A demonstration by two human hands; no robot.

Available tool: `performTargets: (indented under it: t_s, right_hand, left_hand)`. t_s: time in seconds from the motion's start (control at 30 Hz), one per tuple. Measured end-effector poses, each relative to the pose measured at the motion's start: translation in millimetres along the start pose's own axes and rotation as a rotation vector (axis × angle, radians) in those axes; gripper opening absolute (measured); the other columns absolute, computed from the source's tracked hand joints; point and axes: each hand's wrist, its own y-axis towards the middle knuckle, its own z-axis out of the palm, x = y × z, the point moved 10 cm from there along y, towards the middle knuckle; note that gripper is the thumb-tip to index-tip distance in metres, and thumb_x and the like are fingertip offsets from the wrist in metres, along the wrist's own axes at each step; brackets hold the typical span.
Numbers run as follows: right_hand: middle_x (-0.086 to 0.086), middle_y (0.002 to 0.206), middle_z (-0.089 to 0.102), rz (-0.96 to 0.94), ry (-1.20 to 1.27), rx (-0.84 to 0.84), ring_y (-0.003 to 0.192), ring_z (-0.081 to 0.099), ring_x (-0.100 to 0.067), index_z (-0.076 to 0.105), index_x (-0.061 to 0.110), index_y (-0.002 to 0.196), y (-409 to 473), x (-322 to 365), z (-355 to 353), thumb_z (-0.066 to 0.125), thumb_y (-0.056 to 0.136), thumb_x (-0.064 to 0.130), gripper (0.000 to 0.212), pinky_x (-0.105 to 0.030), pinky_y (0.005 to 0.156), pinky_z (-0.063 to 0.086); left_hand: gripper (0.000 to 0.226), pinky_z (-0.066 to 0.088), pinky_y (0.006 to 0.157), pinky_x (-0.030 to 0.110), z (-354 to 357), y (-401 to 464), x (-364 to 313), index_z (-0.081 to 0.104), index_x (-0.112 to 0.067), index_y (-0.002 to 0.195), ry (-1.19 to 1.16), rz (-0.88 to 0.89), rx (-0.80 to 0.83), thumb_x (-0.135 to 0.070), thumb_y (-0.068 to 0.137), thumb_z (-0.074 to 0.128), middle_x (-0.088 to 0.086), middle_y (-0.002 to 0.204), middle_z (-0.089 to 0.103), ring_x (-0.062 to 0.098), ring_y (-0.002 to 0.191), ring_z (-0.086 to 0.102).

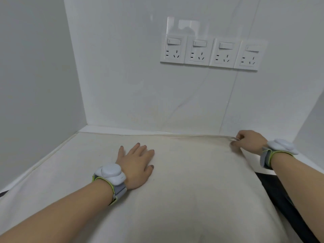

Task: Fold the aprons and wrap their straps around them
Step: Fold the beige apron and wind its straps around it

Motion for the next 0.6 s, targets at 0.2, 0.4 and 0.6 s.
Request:
performTargets:
  t_s: [0.2,0.4,0.6]
  right_hand:
    - [-0.009,0.074,0.057,0.032,0.693,0.022,0.070,0.055,-0.024,0.056,0.011,0.072,-13,-10,-4,0.068,0.087,0.015,0.020,-0.039,0.074,0.055]
    - [-0.014,0.077,0.064,0.082,0.236,-0.202,0.071,0.056,-0.031,0.062,-0.001,0.081,-8,-34,-23,0.059,0.090,0.027,0.030,-0.036,0.069,0.047]
    - [-0.013,0.094,0.065,0.061,0.006,-0.162,0.081,0.055,-0.032,0.060,0.009,0.088,0,-30,-19,0.051,0.096,0.029,0.023,-0.033,0.066,0.040]
  left_hand:
    - [0.057,0.004,0.120,0.051,0,-13,-93,0.016,-0.039,0.151,-0.166,0.150,0.035,-0.055,0.098,0.029,-0.011,0.161,0.013,0.014,0.150,0.005]
    - [0.058,-0.008,0.118,0.054,35,-11,-89,0.004,-0.050,0.150,-0.072,0.068,0.127,-0.065,0.096,0.015,-0.018,0.162,-0.006,0.012,0.149,-0.014]
    - [0.056,-0.007,0.118,0.053,37,-8,-91,0.001,-0.052,0.149,-0.041,0.076,0.110,-0.065,0.095,0.013,-0.020,0.161,-0.008,0.011,0.149,-0.015]
